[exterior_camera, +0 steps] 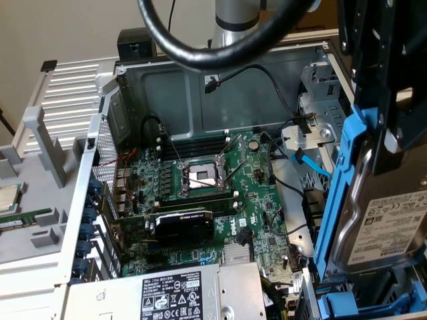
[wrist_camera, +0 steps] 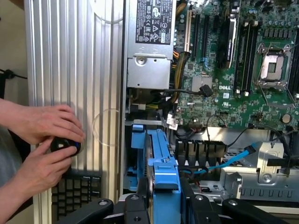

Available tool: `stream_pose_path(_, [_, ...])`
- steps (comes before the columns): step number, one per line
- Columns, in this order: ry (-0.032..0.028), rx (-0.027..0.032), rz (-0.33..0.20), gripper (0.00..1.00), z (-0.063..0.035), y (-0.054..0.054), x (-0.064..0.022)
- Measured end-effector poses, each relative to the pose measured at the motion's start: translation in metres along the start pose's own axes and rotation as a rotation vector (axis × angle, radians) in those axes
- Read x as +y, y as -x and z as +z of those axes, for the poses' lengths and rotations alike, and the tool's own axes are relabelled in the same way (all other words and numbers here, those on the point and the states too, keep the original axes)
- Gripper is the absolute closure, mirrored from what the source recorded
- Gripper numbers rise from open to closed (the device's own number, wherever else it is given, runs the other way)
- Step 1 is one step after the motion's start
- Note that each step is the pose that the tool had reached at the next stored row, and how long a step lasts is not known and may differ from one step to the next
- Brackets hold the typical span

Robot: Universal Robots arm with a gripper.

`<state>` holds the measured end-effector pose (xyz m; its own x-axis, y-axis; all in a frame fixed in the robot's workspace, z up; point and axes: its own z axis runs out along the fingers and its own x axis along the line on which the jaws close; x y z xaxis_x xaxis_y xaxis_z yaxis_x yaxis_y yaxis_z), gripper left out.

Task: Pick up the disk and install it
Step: 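Insert the disk into the insertion slot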

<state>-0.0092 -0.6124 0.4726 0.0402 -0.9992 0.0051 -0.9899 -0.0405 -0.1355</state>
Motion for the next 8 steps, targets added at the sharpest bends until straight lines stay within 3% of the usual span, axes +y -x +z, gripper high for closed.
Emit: stream_pose_path(8, [-0.0001, -0.0029, 0.009, 0.64, 0.001, -0.0002, 0.0013])
